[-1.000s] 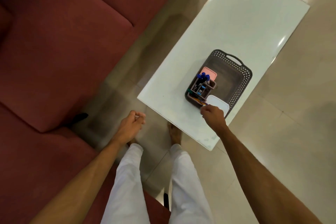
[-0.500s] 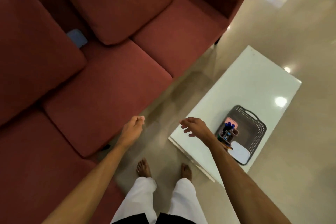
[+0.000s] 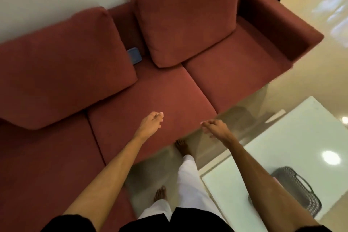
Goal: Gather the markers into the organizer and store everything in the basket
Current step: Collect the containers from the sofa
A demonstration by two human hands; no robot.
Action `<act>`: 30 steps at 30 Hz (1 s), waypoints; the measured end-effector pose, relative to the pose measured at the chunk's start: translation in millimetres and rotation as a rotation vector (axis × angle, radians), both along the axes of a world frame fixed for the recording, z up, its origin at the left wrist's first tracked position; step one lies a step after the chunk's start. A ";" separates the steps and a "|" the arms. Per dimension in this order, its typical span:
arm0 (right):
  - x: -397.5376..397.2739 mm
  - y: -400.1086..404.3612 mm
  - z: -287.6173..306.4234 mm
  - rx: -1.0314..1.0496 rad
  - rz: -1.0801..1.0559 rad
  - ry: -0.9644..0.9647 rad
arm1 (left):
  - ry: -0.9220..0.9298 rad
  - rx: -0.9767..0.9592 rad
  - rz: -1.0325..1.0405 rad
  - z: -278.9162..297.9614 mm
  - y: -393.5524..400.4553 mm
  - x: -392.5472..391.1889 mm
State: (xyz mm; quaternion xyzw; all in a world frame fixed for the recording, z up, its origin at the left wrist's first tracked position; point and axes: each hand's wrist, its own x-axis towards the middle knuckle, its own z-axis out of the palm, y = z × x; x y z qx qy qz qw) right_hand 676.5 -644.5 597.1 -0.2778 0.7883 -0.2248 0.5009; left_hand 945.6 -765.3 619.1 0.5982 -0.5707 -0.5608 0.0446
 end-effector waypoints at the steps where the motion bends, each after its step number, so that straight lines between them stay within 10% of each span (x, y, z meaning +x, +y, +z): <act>1: -4.8 -21.6 -0.2 0.017 0.040 0.009 | 0.008 0.025 0.028 -1.4 -12.5 -0.8; 17: 50.4 -420.8 -85.2 0.017 0.847 0.319 | -0.043 0.072 0.774 -90.7 -143.9 66.3; 30: 112.3 -649.1 -251.7 -0.247 1.049 0.774 | 0.078 0.173 0.883 -256.9 -232.4 80.2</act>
